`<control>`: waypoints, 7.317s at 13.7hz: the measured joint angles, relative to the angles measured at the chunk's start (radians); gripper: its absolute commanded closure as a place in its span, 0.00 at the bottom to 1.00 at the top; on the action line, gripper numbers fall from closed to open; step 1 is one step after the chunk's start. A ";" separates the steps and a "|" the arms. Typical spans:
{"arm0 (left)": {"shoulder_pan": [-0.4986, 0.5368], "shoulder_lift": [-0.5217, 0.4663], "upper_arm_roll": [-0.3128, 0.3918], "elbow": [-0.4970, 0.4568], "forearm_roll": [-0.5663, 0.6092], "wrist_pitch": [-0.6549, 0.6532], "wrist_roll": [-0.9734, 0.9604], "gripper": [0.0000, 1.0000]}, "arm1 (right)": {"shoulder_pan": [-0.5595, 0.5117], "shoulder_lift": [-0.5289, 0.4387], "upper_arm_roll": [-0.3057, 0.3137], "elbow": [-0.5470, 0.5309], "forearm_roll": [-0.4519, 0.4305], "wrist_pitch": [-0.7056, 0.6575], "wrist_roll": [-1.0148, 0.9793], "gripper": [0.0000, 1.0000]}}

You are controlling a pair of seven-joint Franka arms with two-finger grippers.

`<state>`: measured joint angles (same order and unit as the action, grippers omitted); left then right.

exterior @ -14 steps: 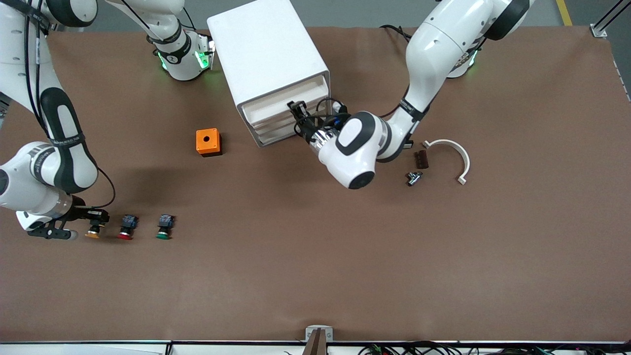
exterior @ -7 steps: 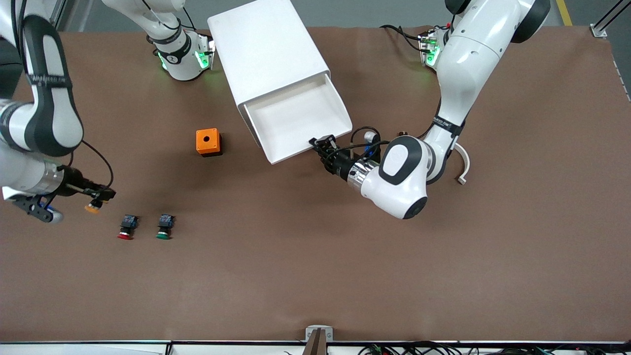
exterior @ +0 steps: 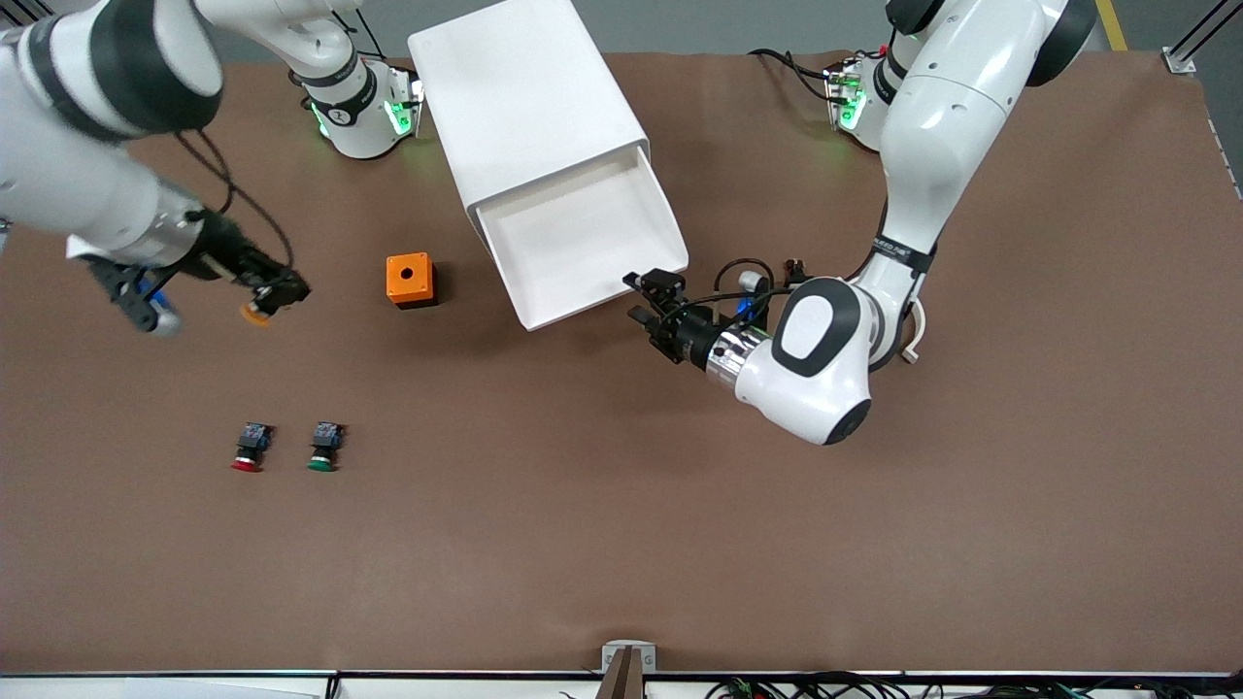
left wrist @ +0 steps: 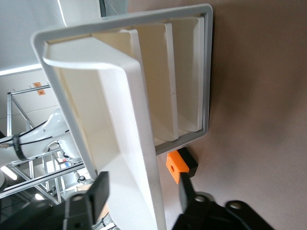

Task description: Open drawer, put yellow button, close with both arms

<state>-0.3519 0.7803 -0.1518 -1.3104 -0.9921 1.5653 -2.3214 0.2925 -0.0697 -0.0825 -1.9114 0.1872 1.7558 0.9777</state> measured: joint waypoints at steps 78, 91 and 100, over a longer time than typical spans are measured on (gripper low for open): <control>-0.068 -0.185 -0.282 -0.103 0.916 0.335 0.927 0.00 | -0.290 0.068 -0.021 0.493 -0.204 -0.418 -1.016 0.00; 0.390 -0.409 -0.279 -0.096 1.166 0.181 1.416 0.00 | -0.278 -0.027 -0.016 0.379 -0.163 -0.337 -1.011 0.00; 0.494 -0.641 -0.227 -0.094 1.163 -0.060 1.833 0.00 | -0.267 -0.085 -0.015 0.319 -0.164 -0.297 -1.011 0.00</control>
<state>0.1423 0.1389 -0.3786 -1.4048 0.1714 1.5051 -0.4880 0.0253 -0.1542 -0.0974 -1.5923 0.0228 1.4585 -0.0333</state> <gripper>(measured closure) 0.000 0.000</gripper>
